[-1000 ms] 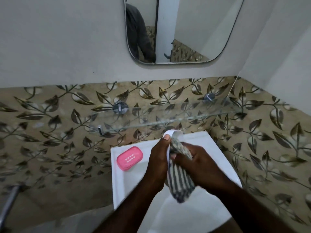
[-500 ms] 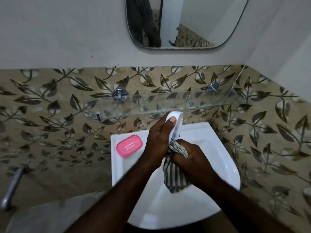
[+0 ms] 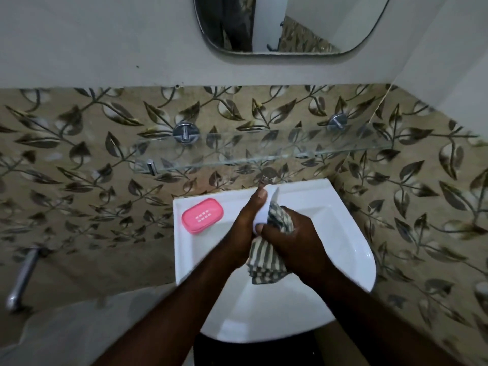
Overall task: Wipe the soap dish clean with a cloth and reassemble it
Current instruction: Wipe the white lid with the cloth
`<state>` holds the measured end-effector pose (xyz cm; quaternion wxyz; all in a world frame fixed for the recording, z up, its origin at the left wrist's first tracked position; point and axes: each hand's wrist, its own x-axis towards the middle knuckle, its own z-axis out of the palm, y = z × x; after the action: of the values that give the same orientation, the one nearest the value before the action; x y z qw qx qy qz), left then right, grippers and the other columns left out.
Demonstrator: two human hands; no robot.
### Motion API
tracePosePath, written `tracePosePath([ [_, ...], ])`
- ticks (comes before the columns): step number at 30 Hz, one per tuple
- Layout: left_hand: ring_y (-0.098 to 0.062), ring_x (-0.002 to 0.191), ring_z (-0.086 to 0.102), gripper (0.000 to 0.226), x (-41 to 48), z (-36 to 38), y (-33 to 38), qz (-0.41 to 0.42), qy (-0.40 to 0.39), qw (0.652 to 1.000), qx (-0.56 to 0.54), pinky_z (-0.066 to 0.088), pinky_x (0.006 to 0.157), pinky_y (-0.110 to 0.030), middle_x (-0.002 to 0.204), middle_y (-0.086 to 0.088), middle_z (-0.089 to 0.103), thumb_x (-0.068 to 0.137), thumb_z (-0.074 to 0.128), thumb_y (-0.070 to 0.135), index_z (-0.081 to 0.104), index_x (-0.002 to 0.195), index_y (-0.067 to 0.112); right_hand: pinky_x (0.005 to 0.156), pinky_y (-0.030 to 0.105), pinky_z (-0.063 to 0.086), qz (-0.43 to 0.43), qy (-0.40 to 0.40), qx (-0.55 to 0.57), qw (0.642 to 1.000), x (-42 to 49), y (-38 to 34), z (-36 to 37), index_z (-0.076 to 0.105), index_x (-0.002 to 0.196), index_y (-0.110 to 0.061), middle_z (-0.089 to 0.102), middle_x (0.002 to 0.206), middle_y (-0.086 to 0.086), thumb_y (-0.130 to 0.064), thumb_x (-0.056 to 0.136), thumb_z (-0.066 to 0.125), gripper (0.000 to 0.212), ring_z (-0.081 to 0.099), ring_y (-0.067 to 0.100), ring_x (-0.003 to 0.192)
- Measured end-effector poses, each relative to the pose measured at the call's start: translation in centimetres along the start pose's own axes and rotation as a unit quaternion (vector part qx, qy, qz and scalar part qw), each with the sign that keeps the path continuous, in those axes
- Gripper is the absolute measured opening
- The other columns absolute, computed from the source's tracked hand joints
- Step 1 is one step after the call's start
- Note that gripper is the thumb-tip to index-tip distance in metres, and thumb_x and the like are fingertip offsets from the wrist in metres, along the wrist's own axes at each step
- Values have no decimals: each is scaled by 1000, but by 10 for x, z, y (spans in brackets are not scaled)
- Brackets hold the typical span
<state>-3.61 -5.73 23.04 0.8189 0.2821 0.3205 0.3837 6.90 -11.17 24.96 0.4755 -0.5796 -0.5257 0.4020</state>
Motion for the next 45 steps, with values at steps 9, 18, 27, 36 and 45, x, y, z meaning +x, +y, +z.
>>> tracePosePath([
  [9, -23, 71, 67, 36, -8, 2, 16, -29, 37, 997, 56, 50, 76, -33, 79, -8, 72, 85, 59, 44, 71, 99, 13, 73, 36, 56, -153, -59, -340, 926, -10, 39, -10, 58, 110, -30, 60, 113, -12, -37, 87, 61, 24, 67, 19, 91],
  [18, -31, 128, 53, 100, -8, -11, 9, -60, -32, 995, 71, 36, 111, -52, 137, -15, 57, 58, 65, 80, 53, 136, 19, 65, 31, 50, -76, 16, -169, 983, -3, 19, -11, 64, 79, -17, 66, 74, -5, -22, 83, 72, 10, 62, 12, 70],
  [27, -27, 81, 67, 48, -10, -3, 20, -63, 38, 993, 89, 50, 89, -41, 87, -11, 71, 86, 57, 58, 80, 79, 16, 64, 34, 54, -201, -94, -371, 902, -7, 36, -14, 56, 110, -27, 60, 109, -11, -45, 85, 58, 31, 66, 17, 85],
  [36, -21, 128, 53, 93, -6, -15, 6, -16, 3, 982, 187, 31, 114, -52, 140, -2, 56, 68, 59, 79, 42, 143, 28, 72, 36, 56, -58, -3, -81, 995, -2, 20, -10, 70, 94, -13, 73, 88, 2, -28, 83, 70, 19, 69, 17, 80],
  [45, -28, 107, 67, 63, -6, -12, 9, 71, -1, 978, 196, 54, 91, -38, 113, -13, 72, 75, 64, 56, 61, 121, 12, 78, 25, 53, -36, -107, -35, 993, -4, 3, -14, 67, 99, -20, 73, 92, -2, -11, 84, 74, 19, 68, 9, 85],
])
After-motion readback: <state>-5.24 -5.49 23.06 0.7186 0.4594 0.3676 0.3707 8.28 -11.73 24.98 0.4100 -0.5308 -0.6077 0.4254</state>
